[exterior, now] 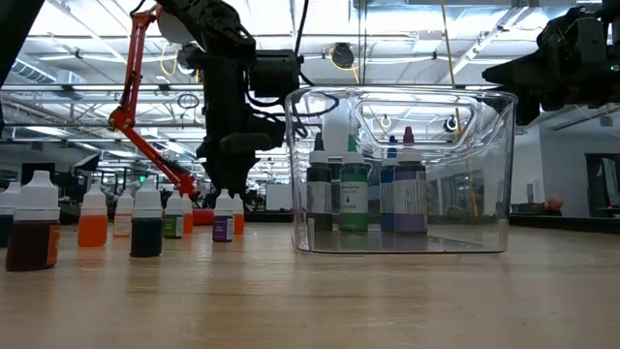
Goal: Pick & Place food coloring
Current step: Put the orange food coloring bottle into the transparent container
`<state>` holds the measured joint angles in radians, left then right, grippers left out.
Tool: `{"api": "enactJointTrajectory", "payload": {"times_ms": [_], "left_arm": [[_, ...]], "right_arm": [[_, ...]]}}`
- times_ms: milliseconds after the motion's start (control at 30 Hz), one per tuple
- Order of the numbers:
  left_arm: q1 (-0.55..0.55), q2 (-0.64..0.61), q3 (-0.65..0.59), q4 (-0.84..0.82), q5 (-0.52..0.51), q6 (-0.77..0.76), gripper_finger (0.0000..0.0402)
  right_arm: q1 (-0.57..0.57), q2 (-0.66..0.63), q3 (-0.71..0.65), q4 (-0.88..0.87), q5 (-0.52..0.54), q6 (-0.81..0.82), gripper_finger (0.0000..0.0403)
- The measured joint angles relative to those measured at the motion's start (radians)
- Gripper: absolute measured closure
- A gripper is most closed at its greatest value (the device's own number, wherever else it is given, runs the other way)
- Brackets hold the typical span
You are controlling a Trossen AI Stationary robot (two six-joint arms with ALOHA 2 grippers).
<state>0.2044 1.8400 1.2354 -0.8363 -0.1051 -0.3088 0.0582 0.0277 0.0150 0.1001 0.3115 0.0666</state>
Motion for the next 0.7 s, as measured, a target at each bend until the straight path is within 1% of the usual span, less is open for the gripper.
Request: {"api": "enactJointTrajectory", "payload": {"times_ms": [200, 433, 700], "left_arm": [[0.000, 0.000, 0.000, -0.002, 0.000, 0.000, 0.0238], [0.001, 0.000, -0.036, 0.006, 0.001, -0.005, 0.0231], [0.016, 0.000, -0.050, 0.037, 0.000, -0.010, 0.0237]], "right_arm": [[0.000, 0.000, 0.000, 0.000, 0.000, 0.000, 0.0115], [0.000, 0.000, 0.000, 0.000, 0.000, 0.000, 0.0115], [0.000, 0.000, 0.000, 0.000, 0.000, 0.000, 0.0115]]}}
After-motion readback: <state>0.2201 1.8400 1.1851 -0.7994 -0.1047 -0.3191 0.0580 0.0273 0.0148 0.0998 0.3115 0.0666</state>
